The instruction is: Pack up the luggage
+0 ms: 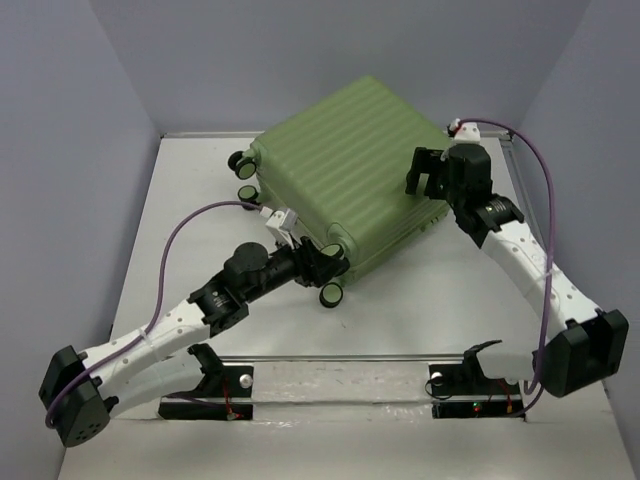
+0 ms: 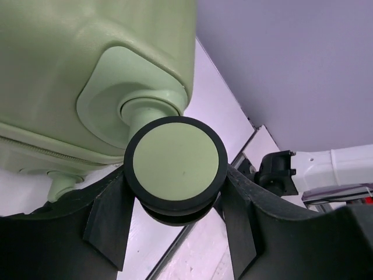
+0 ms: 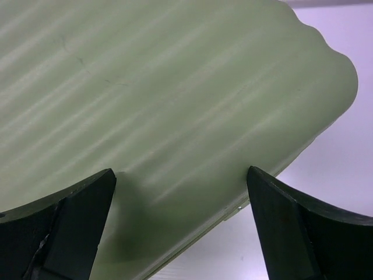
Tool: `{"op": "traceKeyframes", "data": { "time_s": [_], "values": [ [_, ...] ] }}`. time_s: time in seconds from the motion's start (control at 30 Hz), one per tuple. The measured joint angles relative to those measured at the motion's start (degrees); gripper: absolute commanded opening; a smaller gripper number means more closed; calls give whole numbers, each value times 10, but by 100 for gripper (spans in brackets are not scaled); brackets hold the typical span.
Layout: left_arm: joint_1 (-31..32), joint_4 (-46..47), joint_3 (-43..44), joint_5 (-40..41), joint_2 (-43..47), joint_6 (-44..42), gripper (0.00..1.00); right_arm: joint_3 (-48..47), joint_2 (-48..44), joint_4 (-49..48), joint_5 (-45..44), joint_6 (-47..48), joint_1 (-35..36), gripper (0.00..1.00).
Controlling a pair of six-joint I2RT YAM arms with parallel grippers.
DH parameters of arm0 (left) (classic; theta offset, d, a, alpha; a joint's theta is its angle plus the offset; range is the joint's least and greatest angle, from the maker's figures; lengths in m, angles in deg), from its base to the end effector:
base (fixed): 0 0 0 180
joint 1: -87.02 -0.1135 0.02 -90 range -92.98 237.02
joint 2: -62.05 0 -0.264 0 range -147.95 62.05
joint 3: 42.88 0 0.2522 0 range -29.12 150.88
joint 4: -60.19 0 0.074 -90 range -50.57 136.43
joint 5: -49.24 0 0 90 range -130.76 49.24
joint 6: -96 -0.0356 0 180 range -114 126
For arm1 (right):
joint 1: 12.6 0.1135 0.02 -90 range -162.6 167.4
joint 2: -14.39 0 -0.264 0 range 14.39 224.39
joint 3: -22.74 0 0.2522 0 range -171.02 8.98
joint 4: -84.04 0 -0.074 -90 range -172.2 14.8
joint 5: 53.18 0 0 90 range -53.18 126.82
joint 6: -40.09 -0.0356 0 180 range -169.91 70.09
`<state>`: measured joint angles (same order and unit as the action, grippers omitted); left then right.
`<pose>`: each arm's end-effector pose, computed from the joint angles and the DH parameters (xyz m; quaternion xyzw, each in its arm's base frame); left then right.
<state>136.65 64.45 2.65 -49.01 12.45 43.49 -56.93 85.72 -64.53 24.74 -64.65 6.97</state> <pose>0.1319 -0.1631 0.2970 0.1251 0.6948 -0.5236 0.4769 0.2711 0.0885 0.3575 0.0230 0.8314 0.0778 0.5497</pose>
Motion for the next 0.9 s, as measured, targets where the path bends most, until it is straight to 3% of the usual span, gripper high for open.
{"op": "traceKeyframes", "data": {
  "time_s": [0.23, 0.3, 0.4, 0.5, 0.53, 0.63, 0.7, 0.77, 0.8, 0.83, 0.9],
  "values": [
    [21, 30, 47, -15, -87, 11, 6, -98, 100, -39, 210, 53, 5, 99],
    [28, 33, 58, -23, -106, 16, 6, -99, 101, -32, 258, 54, 17, 91],
    [37, 37, 71, -35, -126, 23, 6, -89, 83, -32, 287, 43, 26, 76],
    [44, 37, 81, -40, -139, 28, 6, -12, -18, -25, 285, 17, 26, 47],
    [44, 36, 83, -40, -140, 29, 6, 21, -61, -40, 283, 3, 26, 27],
    [46, 34, 90, -40, -147, 32, 6, 132, -205, -62, 276, -30, 26, 9],
    [47, 31, 96, -40, -151, 36, 6, 201, -280, -82, 274, -52, 26, 8],
    [47, 32, 96, -40, -153, 39, 6, 275, -330, -116, 275, -75, 26, 18],
    [47, 32, 96, -40, -154, 40, 6, 310, -336, -131, 278, -82, 26, 26],
    [47, 33, 96, -40, -155, 42, 6, 339, -350, -134, 281, -90, 26, 43],
    [47, 34, 97, -41, -156, 44, 6, 415, -358, -157, 292, -106, 34, 52]
  ]
}}
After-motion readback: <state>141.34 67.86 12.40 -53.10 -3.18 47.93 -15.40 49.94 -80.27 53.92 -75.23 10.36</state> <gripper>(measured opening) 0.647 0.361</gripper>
